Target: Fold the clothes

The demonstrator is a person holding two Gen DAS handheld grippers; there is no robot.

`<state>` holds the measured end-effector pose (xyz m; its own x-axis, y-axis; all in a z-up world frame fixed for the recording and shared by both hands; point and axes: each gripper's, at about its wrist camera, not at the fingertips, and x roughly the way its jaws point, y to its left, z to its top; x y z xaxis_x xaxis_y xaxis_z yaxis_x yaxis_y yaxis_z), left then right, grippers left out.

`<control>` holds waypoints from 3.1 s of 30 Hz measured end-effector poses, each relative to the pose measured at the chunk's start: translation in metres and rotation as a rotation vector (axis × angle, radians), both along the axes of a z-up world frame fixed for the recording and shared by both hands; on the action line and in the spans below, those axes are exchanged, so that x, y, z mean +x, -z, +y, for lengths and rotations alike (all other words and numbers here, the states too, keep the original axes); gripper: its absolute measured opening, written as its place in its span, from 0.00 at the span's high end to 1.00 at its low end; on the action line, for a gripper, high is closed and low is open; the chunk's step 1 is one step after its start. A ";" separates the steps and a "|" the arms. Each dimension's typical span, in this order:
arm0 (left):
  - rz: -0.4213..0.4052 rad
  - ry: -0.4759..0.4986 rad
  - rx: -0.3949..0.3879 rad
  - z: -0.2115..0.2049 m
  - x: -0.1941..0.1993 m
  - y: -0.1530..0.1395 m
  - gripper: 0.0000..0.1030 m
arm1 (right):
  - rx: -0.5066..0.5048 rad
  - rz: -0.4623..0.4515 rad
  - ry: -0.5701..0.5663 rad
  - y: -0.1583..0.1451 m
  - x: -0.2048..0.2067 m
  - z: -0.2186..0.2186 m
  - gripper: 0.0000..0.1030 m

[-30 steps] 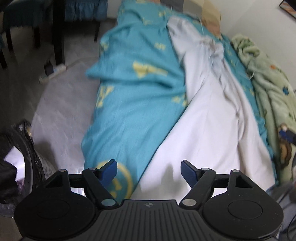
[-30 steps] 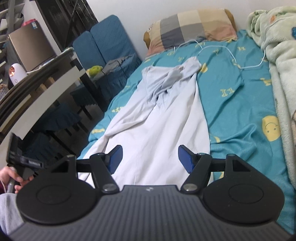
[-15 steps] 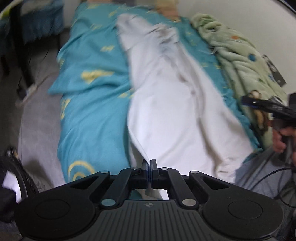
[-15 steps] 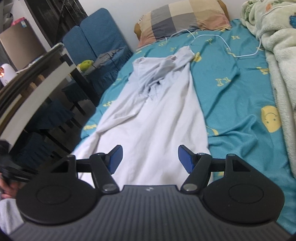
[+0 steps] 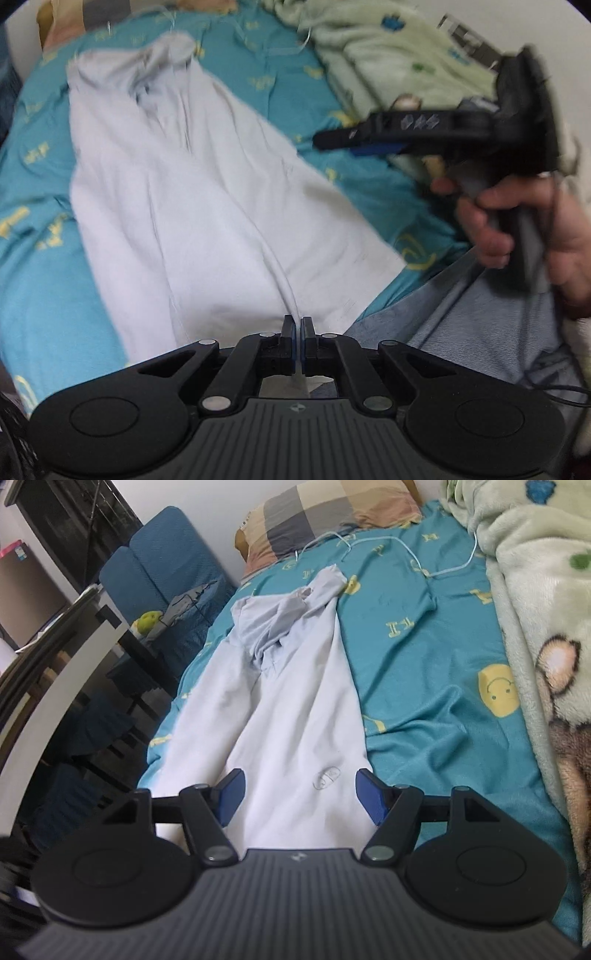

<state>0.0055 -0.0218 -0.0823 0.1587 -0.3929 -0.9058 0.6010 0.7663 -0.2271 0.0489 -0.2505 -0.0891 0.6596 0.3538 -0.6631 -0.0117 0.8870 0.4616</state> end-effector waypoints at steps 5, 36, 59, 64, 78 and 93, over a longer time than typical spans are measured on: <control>0.096 -0.088 -0.006 0.006 0.020 0.020 0.65 | 0.049 0.072 -0.013 0.017 0.004 -0.011 0.33; 0.413 -0.495 0.058 0.105 0.072 0.051 0.55 | 0.163 0.427 -0.193 0.060 -0.013 0.026 0.88; 0.090 -0.451 -0.403 0.148 -0.053 -0.157 0.95 | 0.211 0.106 -0.150 -0.069 -0.124 -0.011 0.94; 0.094 -0.446 -0.458 0.158 -0.127 -0.151 0.95 | 0.209 0.048 -0.137 -0.097 -0.166 -0.020 0.94; -0.073 -0.504 -0.499 0.142 -0.060 -0.154 0.95 | 0.245 -0.031 -0.064 -0.122 -0.113 -0.030 0.94; -0.164 -0.626 -0.322 0.119 0.193 -0.052 0.95 | 0.198 0.022 0.048 -0.032 0.128 -0.035 0.94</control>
<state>0.1982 0.0974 -0.0301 0.5654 -0.4273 -0.7055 0.1172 0.8883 -0.4440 0.1770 -0.2858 -0.0575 0.6650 0.4475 -0.5980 0.0402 0.7781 0.6269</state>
